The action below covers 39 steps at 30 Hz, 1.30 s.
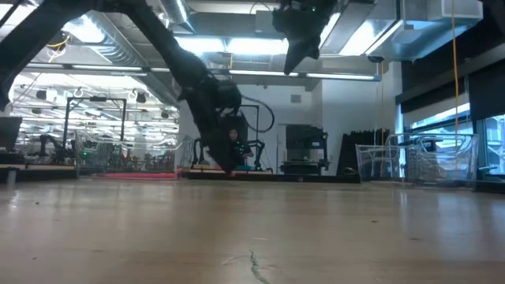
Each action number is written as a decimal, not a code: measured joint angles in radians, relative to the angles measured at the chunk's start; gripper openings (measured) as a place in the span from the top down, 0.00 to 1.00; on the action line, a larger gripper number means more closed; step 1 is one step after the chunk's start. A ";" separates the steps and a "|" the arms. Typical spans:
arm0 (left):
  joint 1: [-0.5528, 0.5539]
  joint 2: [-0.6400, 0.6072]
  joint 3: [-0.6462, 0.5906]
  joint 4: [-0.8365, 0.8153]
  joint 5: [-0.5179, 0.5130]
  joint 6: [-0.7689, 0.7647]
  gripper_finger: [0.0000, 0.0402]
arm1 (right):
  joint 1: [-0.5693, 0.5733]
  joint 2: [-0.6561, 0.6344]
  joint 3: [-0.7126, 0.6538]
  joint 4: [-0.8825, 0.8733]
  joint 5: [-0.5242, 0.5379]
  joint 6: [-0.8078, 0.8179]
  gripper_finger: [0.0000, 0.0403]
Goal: Sort crayons/erasers/pens/pencils in bins
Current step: Put the blue pencil into the top left transparent bin
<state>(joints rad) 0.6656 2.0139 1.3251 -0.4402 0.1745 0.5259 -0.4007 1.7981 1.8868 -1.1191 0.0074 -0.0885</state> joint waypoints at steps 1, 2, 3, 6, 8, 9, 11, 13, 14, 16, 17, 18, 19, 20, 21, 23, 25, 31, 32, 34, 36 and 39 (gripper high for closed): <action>-0.001 -0.010 0.015 -0.025 0.001 -0.001 1.00 | 0.000 0.000 0.017 -0.015 0.001 0.000 0.99; -0.002 -0.020 0.029 -0.051 0.001 -0.002 1.00 | 0.000 -0.001 0.032 -0.028 0.002 -0.001 0.99; -0.005 -0.032 0.041 -0.073 0.001 -0.006 1.00 | 0.000 -0.001 0.046 -0.041 0.002 -0.001 0.99; -0.008 -0.065 0.074 -0.142 0.001 -0.037 1.00 | 0.000 -0.001 0.090 -0.073 0.002 -0.002 0.99; -0.007 -0.103 0.090 -0.173 -0.001 -0.063 1.00 | 0.000 -0.001 0.116 -0.090 0.002 -0.004 0.99; -0.007 -0.127 0.095 -0.184 -0.002 -0.080 1.00 | 0.000 -0.001 0.129 -0.100 0.002 -0.012 0.99; -0.006 -0.176 0.096 -0.220 -0.011 -0.114 1.00 | 0.000 -0.001 0.155 -0.128 0.002 -0.027 0.99; -0.005 -0.228 0.095 -0.256 -0.051 -0.140 1.00 | 0.004 -0.001 0.179 -0.149 0.002 -0.029 0.99; -0.005 -0.257 0.095 -0.274 -0.077 -0.154 1.00 | 0.005 -0.002 0.189 -0.162 0.002 -0.038 0.99; -0.005 -0.316 0.095 -0.314 -0.142 -0.172 1.00 | 0.010 -0.002 0.212 -0.192 0.002 -0.055 0.99; -0.004 -0.344 0.095 -0.338 -0.163 -0.187 1.00 | 0.013 -0.002 0.221 -0.196 0.003 -0.063 0.99; -0.004 -0.371 0.095 -0.366 -0.189 -0.202 1.00 | 0.018 -0.003 0.229 -0.196 0.002 -0.071 0.99; -0.004 -0.400 0.095 -0.391 -0.213 -0.222 1.00 | 0.022 -0.003 0.236 -0.200 0.002 -0.075 0.99; -0.003 -0.427 0.095 -0.418 -0.235 -0.245 1.00 | 0.026 -0.003 0.242 -0.205 0.002 -0.079 0.99; -0.003 -0.456 0.096 -0.449 -0.264 -0.272 1.00 | 0.031 -0.003 0.246 -0.209 0.002 -0.083 0.99; -0.003 -0.510 0.096 -0.526 -0.320 -0.339 1.00 | 0.041 -0.005 0.248 -0.208 0.002 -0.102 0.99; -0.003 -0.557 0.096 -0.615 -0.373 -0.422 1.00 | 0.050 -0.006 0.248 -0.209 0.002 -0.109 0.99; 0.005 -0.653 0.083 -0.830 -0.468 -0.638 1.00 | 0.073 -0.012 0.248 -0.208 0.002 -0.140 0.99; 0.009 -0.659 0.073 -0.861 -0.485 -0.673 1.00 | 0.078 -0.012 0.248 -0.208 0.002 -0.146 0.99; 0.022 -0.668 0.042 -0.909 -0.505 -0.730 1.00 | 0.083 -0.012 0.248 -0.208 0.002 -0.154 0.99; 0.037 -0.676 -0.003 -0.922 -0.506 -0.758 1.00 | 0.085 -0.012 0.248 -0.206 0.001 -0.156 0.99; 0.048 -0.680 -0.075 -0.917 -0.498 -0.778 1.00 | 0.087 -0.012 0.248 -0.205 -0.001 -0.156 0.99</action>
<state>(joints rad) 0.7141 1.3342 1.2503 -1.3571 -0.3235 -0.2521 -0.3141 1.7863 2.1345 -1.3243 0.0063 -0.2447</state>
